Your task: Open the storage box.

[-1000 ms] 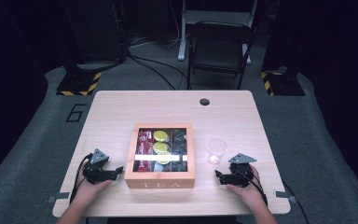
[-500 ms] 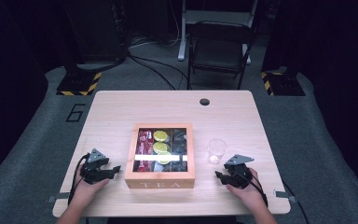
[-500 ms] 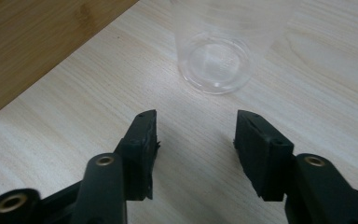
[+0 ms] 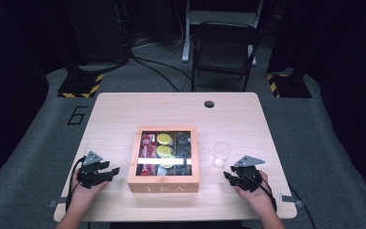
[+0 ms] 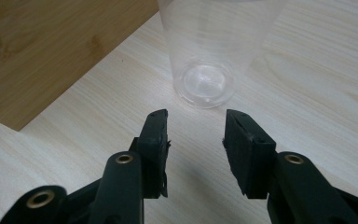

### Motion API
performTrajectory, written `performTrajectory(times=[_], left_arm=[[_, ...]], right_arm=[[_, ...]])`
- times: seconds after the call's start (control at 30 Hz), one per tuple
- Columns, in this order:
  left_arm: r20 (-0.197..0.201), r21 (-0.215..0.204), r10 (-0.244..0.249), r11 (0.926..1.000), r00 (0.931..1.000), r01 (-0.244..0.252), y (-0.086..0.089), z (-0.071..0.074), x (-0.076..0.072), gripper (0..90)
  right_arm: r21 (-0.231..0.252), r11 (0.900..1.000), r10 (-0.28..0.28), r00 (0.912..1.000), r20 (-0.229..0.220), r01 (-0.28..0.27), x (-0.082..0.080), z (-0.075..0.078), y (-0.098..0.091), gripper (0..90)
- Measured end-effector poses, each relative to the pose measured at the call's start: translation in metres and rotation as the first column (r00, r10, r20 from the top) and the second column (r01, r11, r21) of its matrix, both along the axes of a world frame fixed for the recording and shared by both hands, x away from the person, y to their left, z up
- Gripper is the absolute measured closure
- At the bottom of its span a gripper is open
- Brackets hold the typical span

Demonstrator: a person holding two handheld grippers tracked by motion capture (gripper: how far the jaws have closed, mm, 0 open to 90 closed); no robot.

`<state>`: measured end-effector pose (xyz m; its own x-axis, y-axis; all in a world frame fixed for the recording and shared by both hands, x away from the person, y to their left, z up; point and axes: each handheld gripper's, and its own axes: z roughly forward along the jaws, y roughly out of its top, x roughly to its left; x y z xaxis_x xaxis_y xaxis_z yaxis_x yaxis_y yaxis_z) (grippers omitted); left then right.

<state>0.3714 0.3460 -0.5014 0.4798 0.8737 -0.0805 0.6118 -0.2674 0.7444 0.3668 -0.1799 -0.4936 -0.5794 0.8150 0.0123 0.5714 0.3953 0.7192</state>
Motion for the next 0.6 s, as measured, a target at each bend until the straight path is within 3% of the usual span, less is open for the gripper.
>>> performTrajectory(times=[0.27,0.4,0.5,0.6], left_arm=[[0.031,-0.005,-0.005,1.0000,0.9995,0.005,-0.003,0.008,-0.005,46.7],[0.024,-0.004,-0.014,0.9999,0.9996,0.014,-0.002,0.009,-0.006,47.6],[0.022,-0.007,-0.013,0.9999,0.9997,0.013,-0.002,0.009,-0.006,47.8],[0.027,0.000,-0.022,0.9998,0.9994,0.022,-0.002,0.010,-0.006,48.0]], right_arm=[[0.042,0.9991,-0.013,0.9994,0.034,0.011,-0.003,0.013,-0.006,63.9],[0.063,0.9980,-0.009,0.9990,0.044,0.006,-0.005,0.023,-0.010,65.4],[0.107,0.9943,-0.010,0.9988,0.047,0.005,-0.007,0.039,-0.015,65.7],[0.096,0.9953,0.001,0.9981,0.061,-0.007,-0.008,0.053,-0.016,65.1]])
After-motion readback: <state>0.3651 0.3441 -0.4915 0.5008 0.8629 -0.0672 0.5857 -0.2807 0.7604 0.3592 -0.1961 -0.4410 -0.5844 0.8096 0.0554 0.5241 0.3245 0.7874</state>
